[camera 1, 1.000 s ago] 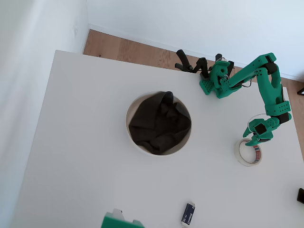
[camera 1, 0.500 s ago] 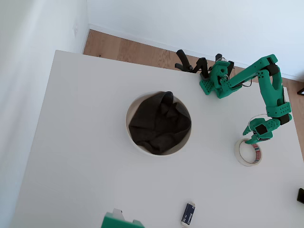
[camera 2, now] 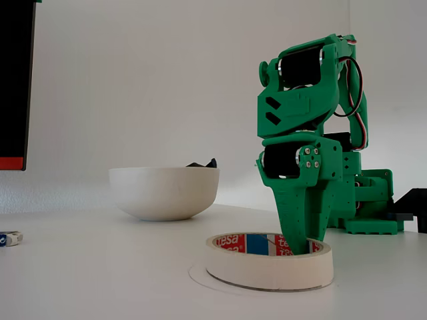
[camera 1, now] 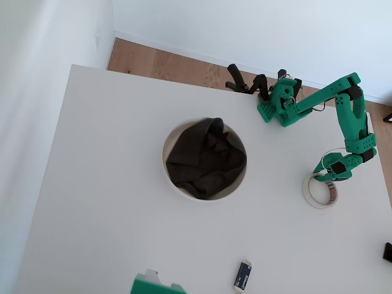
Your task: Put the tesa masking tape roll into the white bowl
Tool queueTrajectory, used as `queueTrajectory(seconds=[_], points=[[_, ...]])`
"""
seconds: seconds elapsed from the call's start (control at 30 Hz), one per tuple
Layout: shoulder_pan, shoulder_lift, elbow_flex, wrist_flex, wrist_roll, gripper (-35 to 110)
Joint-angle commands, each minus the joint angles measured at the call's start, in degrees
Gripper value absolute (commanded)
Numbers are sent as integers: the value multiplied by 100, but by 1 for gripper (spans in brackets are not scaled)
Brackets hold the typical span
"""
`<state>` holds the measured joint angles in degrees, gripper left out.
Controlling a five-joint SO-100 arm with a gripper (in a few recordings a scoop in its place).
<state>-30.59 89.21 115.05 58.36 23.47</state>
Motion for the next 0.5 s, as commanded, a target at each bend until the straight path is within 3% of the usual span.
queueTrajectory(seconds=[0.0,0.47], points=[[-132,167,-211,18,97,-8],[-158,738,-229,79,18,-8]])
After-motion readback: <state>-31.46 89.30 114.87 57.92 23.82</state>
